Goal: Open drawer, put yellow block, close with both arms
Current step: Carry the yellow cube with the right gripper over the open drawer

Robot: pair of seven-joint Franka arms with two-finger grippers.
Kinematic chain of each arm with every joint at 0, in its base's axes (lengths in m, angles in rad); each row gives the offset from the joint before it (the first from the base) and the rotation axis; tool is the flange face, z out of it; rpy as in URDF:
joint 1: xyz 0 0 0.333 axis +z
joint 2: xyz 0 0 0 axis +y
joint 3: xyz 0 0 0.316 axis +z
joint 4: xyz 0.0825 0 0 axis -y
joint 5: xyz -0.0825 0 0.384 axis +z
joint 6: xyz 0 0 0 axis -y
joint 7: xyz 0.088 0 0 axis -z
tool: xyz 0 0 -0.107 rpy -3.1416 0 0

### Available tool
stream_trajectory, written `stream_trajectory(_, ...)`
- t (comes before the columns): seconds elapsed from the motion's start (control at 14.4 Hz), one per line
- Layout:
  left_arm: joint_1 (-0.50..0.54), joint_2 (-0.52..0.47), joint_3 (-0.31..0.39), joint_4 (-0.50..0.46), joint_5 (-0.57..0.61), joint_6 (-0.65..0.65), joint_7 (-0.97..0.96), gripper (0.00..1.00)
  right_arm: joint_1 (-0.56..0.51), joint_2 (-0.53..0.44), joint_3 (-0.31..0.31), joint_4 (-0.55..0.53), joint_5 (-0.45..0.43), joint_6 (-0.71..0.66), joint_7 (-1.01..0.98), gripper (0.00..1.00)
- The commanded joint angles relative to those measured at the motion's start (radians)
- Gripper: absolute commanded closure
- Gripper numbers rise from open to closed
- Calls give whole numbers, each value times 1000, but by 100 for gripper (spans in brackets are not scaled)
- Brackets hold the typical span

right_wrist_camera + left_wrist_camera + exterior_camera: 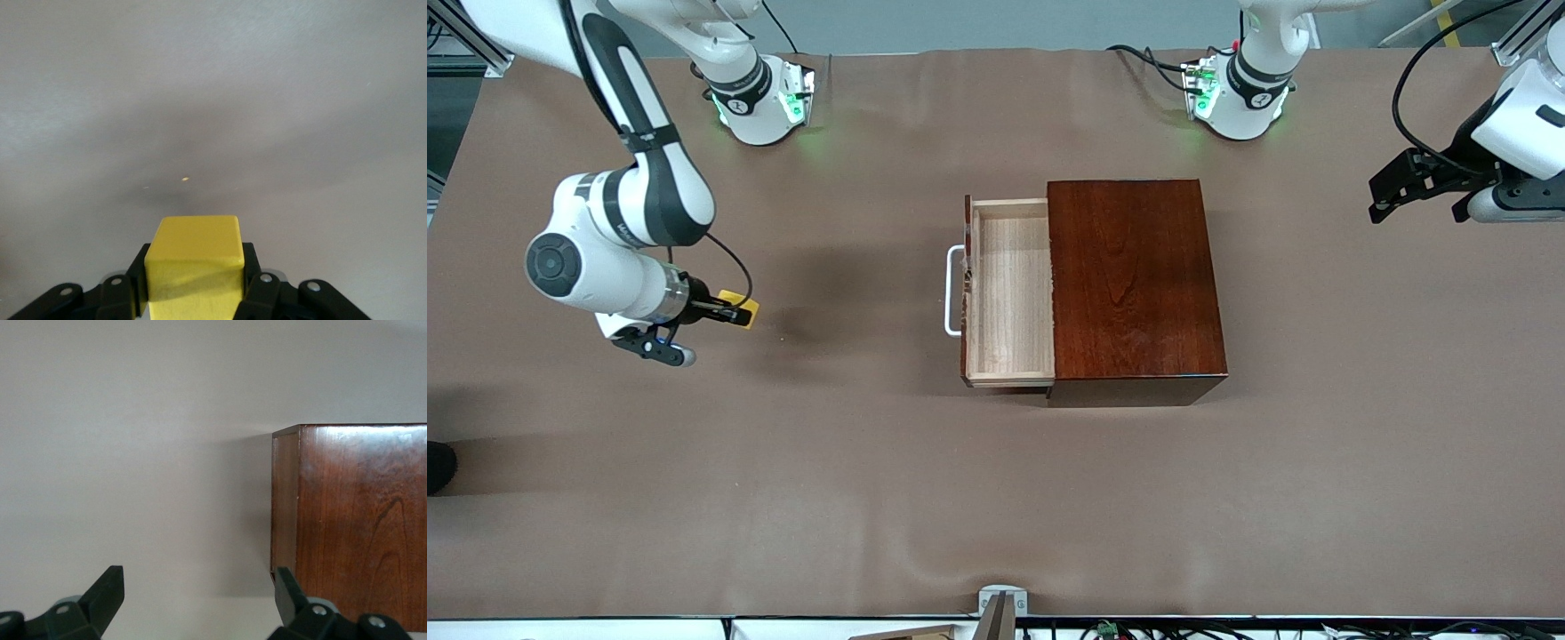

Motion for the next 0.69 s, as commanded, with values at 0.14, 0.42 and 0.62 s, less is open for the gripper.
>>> stream_trajectory(0.14, 25, -41, -5, -32, -14, 4, 33, 0, 154, -55, 0, 11, 21, -18, 312, 100)
stream_trajectory(0.42, 35, -40, -5, -32, -14, 4, 33, 0, 283, -54, 0, 76, 48, -37, 591, 100)
stream_trajectory(0.62, 35, -40, -5, -32, -14, 4, 33, 0, 369, -49, 0, 116, 48, -37, 760, 100)
